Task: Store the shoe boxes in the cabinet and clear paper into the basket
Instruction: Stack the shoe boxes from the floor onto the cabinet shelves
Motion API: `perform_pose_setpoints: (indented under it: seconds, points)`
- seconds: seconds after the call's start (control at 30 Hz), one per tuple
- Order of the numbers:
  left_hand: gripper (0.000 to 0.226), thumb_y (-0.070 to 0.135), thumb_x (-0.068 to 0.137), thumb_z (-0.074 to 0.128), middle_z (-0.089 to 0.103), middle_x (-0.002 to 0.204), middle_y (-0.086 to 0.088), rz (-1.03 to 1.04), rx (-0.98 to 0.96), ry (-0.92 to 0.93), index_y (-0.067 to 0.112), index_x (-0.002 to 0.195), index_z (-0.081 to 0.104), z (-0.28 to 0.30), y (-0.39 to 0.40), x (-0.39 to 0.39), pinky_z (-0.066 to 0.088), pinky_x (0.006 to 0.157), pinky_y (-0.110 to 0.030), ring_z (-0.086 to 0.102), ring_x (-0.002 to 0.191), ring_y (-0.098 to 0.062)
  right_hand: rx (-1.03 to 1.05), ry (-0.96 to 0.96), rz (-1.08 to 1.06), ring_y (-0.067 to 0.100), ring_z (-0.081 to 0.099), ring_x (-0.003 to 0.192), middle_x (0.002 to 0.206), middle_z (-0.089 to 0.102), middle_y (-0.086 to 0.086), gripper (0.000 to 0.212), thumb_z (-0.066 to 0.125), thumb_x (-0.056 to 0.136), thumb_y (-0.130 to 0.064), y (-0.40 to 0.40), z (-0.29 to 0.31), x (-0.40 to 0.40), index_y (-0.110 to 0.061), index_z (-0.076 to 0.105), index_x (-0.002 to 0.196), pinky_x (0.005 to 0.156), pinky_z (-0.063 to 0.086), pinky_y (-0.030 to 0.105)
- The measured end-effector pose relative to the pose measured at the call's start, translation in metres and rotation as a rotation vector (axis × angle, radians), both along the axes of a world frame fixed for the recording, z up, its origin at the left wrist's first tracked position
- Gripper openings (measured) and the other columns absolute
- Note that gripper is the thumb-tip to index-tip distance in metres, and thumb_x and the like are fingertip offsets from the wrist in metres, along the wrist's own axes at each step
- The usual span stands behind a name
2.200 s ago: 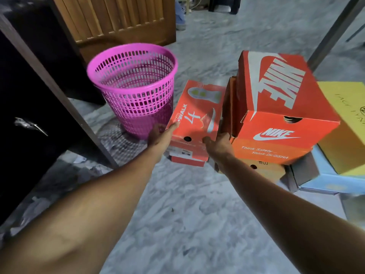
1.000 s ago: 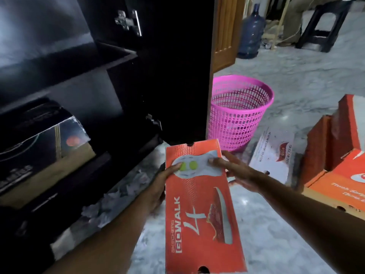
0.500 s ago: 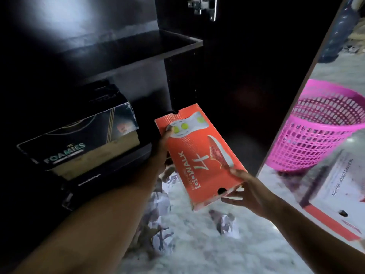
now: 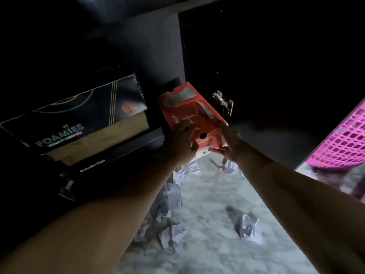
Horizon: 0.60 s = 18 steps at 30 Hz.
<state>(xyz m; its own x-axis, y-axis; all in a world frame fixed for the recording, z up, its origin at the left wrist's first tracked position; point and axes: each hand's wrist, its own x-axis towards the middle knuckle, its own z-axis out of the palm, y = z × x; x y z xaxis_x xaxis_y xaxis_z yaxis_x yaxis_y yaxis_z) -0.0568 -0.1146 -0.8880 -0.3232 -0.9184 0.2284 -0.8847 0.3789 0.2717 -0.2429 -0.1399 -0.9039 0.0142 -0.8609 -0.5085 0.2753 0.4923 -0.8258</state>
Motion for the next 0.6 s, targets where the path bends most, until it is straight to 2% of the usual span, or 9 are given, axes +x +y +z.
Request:
perform_pose_setpoints:
  seconds: [0.07, 0.1, 0.17, 0.23, 0.33, 0.4, 0.47, 0.5, 0.6]
  points:
    - [0.042, 0.018, 0.094, 0.065, 0.054, 0.14, -0.001, 0.026, -0.044, -0.018, 0.024, 0.136, 0.058, -0.009, -0.013, 0.01, 0.056, 0.092, -0.037, 0.053, 0.128, -0.025, -0.036, 0.06, -0.048, 0.032, 0.062, 0.121, 0.132, 0.063, 0.008, 0.068, 0.075, 0.083, -0.06, -0.023, -0.017, 0.014, -0.023, 0.056, 0.137, 0.083, 0.065, 0.048]
    - [0.041, 0.016, 0.095, 0.065, 0.056, 0.138, 0.0, 0.047, -0.064, -0.027, 0.025, 0.135, 0.059, -0.011, -0.02, 0.014, 0.056, 0.09, -0.036, 0.056, 0.125, -0.024, -0.049, 0.154, -0.112, 0.036, 0.06, 0.125, 0.138, 0.058, 0.011, 0.08, 0.078, 0.079, -0.059, -0.033, -0.028, 0.021, -0.021, 0.047, 0.143, 0.077, 0.066, 0.049]
    - [0.04, 0.014, 0.096, 0.063, 0.059, 0.136, 0.002, 0.102, -0.083, -0.052, 0.028, 0.134, 0.058, -0.014, -0.035, 0.018, 0.057, 0.091, -0.038, 0.059, 0.123, -0.024, -0.159, 0.399, -0.179, 0.04, 0.058, 0.127, 0.142, 0.055, 0.015, 0.093, 0.076, 0.073, -0.059, -0.046, -0.038, 0.03, -0.019, 0.036, 0.147, 0.086, 0.062, 0.056]
    - [0.046, 0.01, 0.095, 0.062, 0.058, 0.14, 0.002, 0.146, -0.019, -0.068, 0.03, 0.136, 0.056, -0.014, -0.051, 0.019, 0.056, 0.098, -0.043, 0.057, 0.128, -0.025, -0.306, 0.486, -0.135, 0.037, 0.066, 0.118, 0.134, 0.065, 0.008, 0.077, 0.075, 0.081, -0.05, -0.048, -0.029, 0.043, -0.023, 0.04, 0.144, 0.093, 0.058, 0.058]
    - [0.062, 0.004, 0.089, 0.065, 0.049, 0.151, -0.002, 0.188, 0.117, -0.108, 0.026, 0.145, 0.05, -0.009, -0.072, 0.025, 0.047, 0.111, -0.046, 0.048, 0.14, -0.029, -0.352, 0.394, -0.033, 0.032, 0.068, 0.111, 0.12, 0.066, 0.002, 0.049, 0.063, 0.099, -0.026, -0.059, -0.023, 0.057, -0.023, 0.046, 0.145, 0.093, 0.059, 0.054]
    - [0.07, 0.008, 0.085, 0.069, 0.044, 0.153, -0.002, 0.215, 0.153, -0.16, 0.025, 0.147, 0.044, -0.006, -0.076, 0.028, 0.043, 0.114, -0.045, 0.042, 0.142, -0.029, -0.307, 0.319, 0.041, 0.029, 0.066, 0.105, 0.118, 0.065, 0.008, 0.046, 0.054, 0.103, -0.018, -0.064, -0.021, 0.062, -0.024, 0.044, 0.147, 0.081, 0.06, 0.044]
    - [0.078, 0.015, 0.082, 0.074, 0.039, 0.154, -0.002, 0.223, 0.164, -0.23, 0.026, 0.15, 0.037, -0.005, -0.074, 0.027, 0.038, 0.117, -0.044, 0.036, 0.144, -0.03, -0.289, 0.325, 0.1, 0.025, 0.064, 0.095, 0.124, 0.064, 0.012, 0.05, 0.054, 0.102, -0.018, -0.064, -0.021, 0.061, -0.024, 0.039, 0.15, 0.062, 0.055, 0.029]
    - [0.082, 0.02, 0.08, 0.077, 0.037, 0.154, -0.002, 0.227, 0.175, -0.254, 0.027, 0.15, 0.034, -0.006, -0.072, 0.024, 0.037, 0.117, -0.045, 0.034, 0.144, -0.03, -0.288, 0.339, 0.123, 0.024, 0.063, 0.095, 0.128, 0.064, 0.013, 0.052, 0.055, 0.102, -0.018, -0.063, -0.022, 0.058, -0.023, 0.039, 0.151, 0.06, 0.053, 0.025]
    - [0.083, 0.036, 0.079, 0.078, 0.036, 0.154, -0.004, 0.226, 0.152, -0.246, 0.027, 0.148, 0.033, -0.006, -0.065, 0.018, 0.034, 0.118, -0.047, 0.032, 0.146, -0.03, -0.335, 0.391, 0.16, 0.024, 0.062, 0.105, 0.126, 0.064, 0.009, 0.048, 0.057, 0.101, -0.019, -0.056, -0.023, 0.05, -0.019, 0.048, 0.148, 0.079, 0.053, 0.035]
